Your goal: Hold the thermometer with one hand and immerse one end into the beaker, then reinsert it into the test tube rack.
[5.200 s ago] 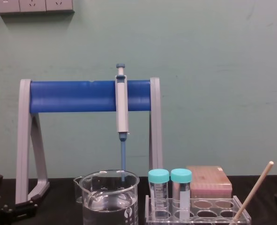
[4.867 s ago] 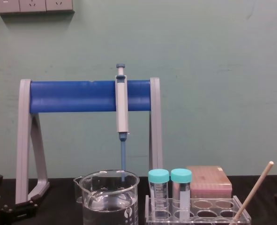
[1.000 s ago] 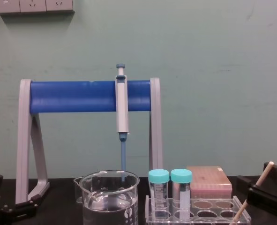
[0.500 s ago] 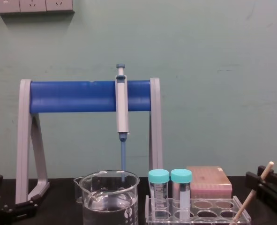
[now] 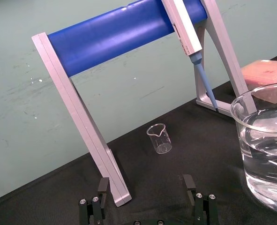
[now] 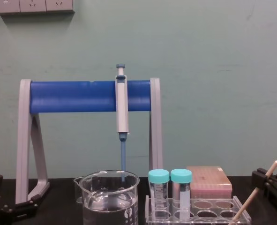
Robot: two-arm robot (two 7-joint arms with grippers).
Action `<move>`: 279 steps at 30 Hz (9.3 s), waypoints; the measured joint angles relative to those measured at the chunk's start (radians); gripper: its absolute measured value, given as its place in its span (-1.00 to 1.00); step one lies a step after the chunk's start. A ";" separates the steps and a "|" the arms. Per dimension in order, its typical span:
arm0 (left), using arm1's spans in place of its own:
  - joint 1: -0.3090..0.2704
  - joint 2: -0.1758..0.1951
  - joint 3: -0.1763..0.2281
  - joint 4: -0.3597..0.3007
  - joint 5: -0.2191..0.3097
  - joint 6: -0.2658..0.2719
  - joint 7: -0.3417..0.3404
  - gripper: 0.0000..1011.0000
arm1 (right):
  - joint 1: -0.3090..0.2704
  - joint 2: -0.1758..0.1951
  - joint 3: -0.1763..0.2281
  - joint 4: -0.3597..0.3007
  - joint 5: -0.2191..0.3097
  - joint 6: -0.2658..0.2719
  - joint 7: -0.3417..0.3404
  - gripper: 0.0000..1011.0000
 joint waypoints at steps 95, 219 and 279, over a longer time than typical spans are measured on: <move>0.000 0.000 0.000 0.000 0.000 0.000 0.000 0.99 | 0.421 0.066 0.108 -0.324 0.483 0.894 -0.027 -0.91; 0.000 0.000 0.000 0.000 0.000 0.000 0.000 0.99 | 0.940 -0.133 -0.544 0.304 0.228 0.828 0.237 -0.91; 0.000 0.000 0.000 0.000 0.000 0.000 0.000 0.99 | 0.931 -0.153 -0.539 0.336 0.199 0.815 0.245 -0.91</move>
